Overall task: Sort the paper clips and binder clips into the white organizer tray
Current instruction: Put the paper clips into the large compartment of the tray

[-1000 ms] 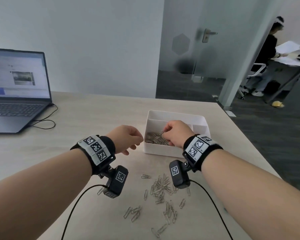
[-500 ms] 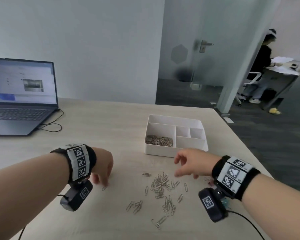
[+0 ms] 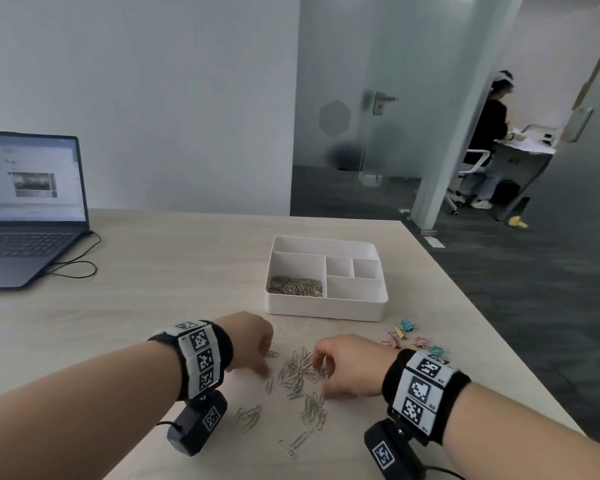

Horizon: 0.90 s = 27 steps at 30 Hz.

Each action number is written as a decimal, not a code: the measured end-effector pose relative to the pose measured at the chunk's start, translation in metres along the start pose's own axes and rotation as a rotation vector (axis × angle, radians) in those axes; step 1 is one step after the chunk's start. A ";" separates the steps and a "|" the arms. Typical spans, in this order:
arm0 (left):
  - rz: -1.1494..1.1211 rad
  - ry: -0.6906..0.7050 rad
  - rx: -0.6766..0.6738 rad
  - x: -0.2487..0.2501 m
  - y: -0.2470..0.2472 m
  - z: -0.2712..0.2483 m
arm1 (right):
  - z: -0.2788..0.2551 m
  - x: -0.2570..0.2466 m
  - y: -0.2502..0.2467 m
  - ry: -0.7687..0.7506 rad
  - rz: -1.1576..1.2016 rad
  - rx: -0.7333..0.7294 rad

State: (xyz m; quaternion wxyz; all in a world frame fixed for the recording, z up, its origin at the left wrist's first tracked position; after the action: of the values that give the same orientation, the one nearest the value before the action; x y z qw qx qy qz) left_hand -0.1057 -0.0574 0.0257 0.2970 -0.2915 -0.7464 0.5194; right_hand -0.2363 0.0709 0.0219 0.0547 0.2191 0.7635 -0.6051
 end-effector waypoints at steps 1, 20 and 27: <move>0.028 0.029 0.059 0.001 -0.002 0.002 | 0.000 -0.002 -0.001 -0.020 -0.008 0.015; -0.042 0.181 -0.043 0.002 0.008 -0.026 | -0.018 -0.009 -0.002 -0.083 -0.038 -0.048; 0.062 0.061 -0.280 -0.001 0.027 -0.035 | -0.018 -0.011 0.012 -0.038 -0.094 -0.075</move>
State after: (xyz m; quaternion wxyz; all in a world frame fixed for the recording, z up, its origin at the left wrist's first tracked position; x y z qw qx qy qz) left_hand -0.0757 -0.0293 0.0093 0.2598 -0.3689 -0.7927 0.4100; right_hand -0.2185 0.0872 0.0194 0.0490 0.1690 0.7940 -0.5819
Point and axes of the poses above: each hand's wrist, its own z-axis towards the middle knuckle, its own y-axis out of the palm, x = y × z, the point moved 6 cm from there along z, towards the middle knuckle, and after that the axes turned 5 degrees about x, right-handed, at the moved point
